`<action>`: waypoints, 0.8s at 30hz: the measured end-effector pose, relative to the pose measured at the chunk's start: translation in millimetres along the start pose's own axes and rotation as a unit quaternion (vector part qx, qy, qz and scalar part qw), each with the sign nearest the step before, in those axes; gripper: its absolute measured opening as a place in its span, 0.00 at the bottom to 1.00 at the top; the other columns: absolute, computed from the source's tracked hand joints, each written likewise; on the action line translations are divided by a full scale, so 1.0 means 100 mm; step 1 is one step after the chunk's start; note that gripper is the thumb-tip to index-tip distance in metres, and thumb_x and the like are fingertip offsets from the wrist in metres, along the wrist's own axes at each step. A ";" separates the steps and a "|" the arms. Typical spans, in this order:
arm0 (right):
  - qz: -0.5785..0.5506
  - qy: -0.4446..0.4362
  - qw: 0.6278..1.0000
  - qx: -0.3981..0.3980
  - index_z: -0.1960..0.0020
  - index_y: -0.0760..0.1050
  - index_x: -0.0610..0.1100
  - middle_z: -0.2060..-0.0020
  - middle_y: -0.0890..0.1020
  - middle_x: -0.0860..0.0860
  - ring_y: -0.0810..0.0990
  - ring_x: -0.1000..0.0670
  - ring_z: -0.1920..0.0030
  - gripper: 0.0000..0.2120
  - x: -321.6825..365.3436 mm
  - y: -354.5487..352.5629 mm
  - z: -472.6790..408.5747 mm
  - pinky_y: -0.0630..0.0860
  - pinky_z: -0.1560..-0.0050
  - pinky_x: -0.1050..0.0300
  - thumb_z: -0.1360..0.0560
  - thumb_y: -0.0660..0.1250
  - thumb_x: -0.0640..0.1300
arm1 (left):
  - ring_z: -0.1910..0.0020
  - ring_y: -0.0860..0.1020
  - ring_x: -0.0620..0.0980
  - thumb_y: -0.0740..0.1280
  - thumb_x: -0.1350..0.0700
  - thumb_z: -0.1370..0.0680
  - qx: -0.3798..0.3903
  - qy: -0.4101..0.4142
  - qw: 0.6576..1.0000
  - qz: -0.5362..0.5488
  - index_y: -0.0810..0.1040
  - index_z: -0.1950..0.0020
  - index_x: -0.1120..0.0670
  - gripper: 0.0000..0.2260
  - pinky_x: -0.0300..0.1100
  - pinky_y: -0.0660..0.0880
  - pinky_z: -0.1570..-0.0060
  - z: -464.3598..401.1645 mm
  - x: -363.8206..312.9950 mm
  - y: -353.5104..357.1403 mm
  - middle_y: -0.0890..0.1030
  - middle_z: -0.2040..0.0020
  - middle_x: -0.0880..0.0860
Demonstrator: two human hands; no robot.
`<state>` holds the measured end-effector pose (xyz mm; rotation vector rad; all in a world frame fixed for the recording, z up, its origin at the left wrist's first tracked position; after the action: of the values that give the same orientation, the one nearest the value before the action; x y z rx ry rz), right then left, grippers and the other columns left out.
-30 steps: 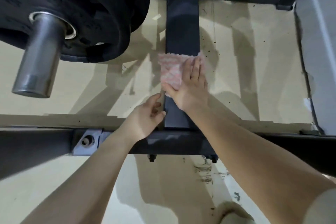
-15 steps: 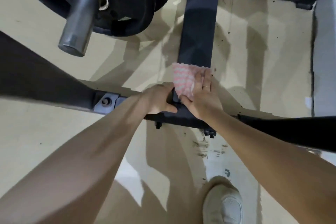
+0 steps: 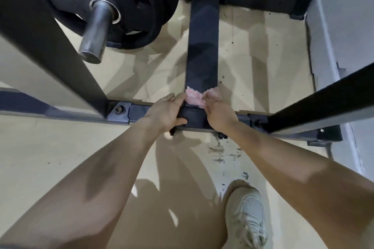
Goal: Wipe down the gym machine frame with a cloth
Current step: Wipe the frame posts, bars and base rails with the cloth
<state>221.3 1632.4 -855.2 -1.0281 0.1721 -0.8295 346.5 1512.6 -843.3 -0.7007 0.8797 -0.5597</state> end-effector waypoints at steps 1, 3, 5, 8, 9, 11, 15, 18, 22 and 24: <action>-0.014 -0.006 1.000 0.013 0.29 0.64 0.40 0.37 0.74 0.39 0.74 0.39 0.40 0.18 0.02 -0.08 0.06 0.73 0.45 0.51 0.19 0.53 0.37 | 0.28 0.61 0.55 0.70 0.52 0.26 0.002 0.010 1.000 -0.003 0.55 0.25 0.54 0.35 0.40 0.61 0.37 0.04 -0.02 -0.05 0.68 0.31 0.59; -0.075 -0.025 0.996 0.048 0.33 0.68 0.36 0.44 0.76 0.42 0.75 0.42 0.46 0.15 0.06 -0.26 0.21 0.70 0.48 0.56 0.17 0.53 0.39 | 0.26 0.59 0.52 0.70 0.51 0.26 -0.014 0.036 0.999 0.012 0.52 0.23 0.55 0.38 0.39 0.59 0.34 0.10 -0.10 -0.19 0.64 0.27 0.59; -0.129 -0.038 0.991 0.027 0.35 0.68 0.34 0.49 0.74 0.43 0.72 0.45 0.50 0.14 0.09 -0.52 0.44 0.65 0.56 0.59 0.18 0.55 0.38 | 0.26 0.59 0.48 0.69 0.49 0.24 -0.042 0.077 0.994 0.061 0.53 0.22 0.53 0.36 0.35 0.58 0.33 0.12 -0.29 -0.42 0.61 0.24 0.53; -0.222 -0.017 0.971 -0.086 0.35 0.69 0.38 0.49 0.74 0.45 0.69 0.51 0.51 0.14 0.07 -0.97 0.93 0.64 0.61 0.71 0.18 0.57 0.42 | 0.30 0.64 0.41 0.65 0.48 0.22 -0.076 0.126 0.975 0.169 0.58 0.24 0.50 0.29 0.32 0.58 0.36 0.21 -0.74 -0.82 0.65 0.28 0.43; -0.238 -0.010 0.967 -0.092 0.35 0.69 0.41 0.50 0.72 0.47 0.68 0.52 0.51 0.13 0.05 -1.08 1.12 0.64 0.59 0.73 0.18 0.56 0.43 | 0.31 0.65 0.41 0.64 0.50 0.22 -0.087 0.150 0.966 0.190 0.59 0.25 0.50 0.27 0.33 0.60 0.35 0.24 -0.91 -0.94 0.67 0.29 0.43; -0.278 -0.010 0.960 -0.045 0.44 0.69 0.49 0.54 0.72 0.54 0.70 0.54 0.56 0.07 -0.05 -1.19 1.51 0.65 0.57 0.67 0.16 0.53 0.43 | 0.33 0.69 0.43 0.64 0.54 0.21 -0.088 0.198 0.947 0.236 0.63 0.26 0.52 0.24 0.39 0.63 0.32 0.35 -1.29 -1.16 0.72 0.33 0.45; -0.412 0.072 0.908 -0.017 0.62 0.67 0.45 0.69 0.74 0.50 0.68 0.54 0.73 0.17 -0.50 -1.23 2.05 0.63 0.69 0.62 0.16 0.50 0.42 | 0.36 0.70 0.43 0.68 0.56 0.24 -0.031 0.255 0.915 0.312 0.61 0.26 0.52 0.28 0.34 0.67 0.38 0.57 -2.06 -1.35 0.71 0.35 0.45; -0.411 0.199 0.886 -0.075 0.63 0.70 0.45 0.73 0.70 0.47 0.65 0.54 0.78 0.16 -0.97 -1.27 2.16 0.60 0.74 0.62 0.19 0.53 0.38 | 0.36 0.69 0.40 0.71 0.53 0.26 -0.026 0.286 0.914 0.287 0.57 0.25 0.48 0.34 0.34 0.64 0.40 0.60 -2.39 -1.28 0.69 0.31 0.44; -0.575 0.299 0.728 -0.223 0.63 0.72 0.43 0.77 0.73 0.51 0.66 0.56 0.85 0.17 -1.42 -1.31 2.07 0.62 0.82 0.67 0.21 0.51 0.33 | 0.41 0.74 0.44 0.74 0.46 0.34 -0.072 0.290 0.899 0.321 0.64 0.28 0.48 0.37 0.39 0.69 0.37 0.60 -2.54 -1.16 0.75 0.38 0.49; -0.718 0.253 0.605 -0.233 0.63 0.68 0.48 0.65 0.74 0.48 0.69 0.53 0.80 0.18 -1.52 -1.30 1.94 0.65 0.79 0.65 0.20 0.48 0.35 | 0.49 0.75 0.42 0.74 0.50 0.33 -0.099 0.290 0.887 0.344 0.70 0.32 0.51 0.31 0.41 0.71 0.39 0.60 -2.62 -1.12 0.77 0.49 0.48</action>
<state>143.2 1837.0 -683.5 -1.2997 -0.0163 -2.7089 242.6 1640.2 -603.2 -0.3478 1.6747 -0.0185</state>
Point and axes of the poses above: each hand's wrist, its own z-axis away from the middle knuckle, its own y-axis out of the palm, x = y × z, the point moved 1 cm from there along -z, towards the middle knuckle
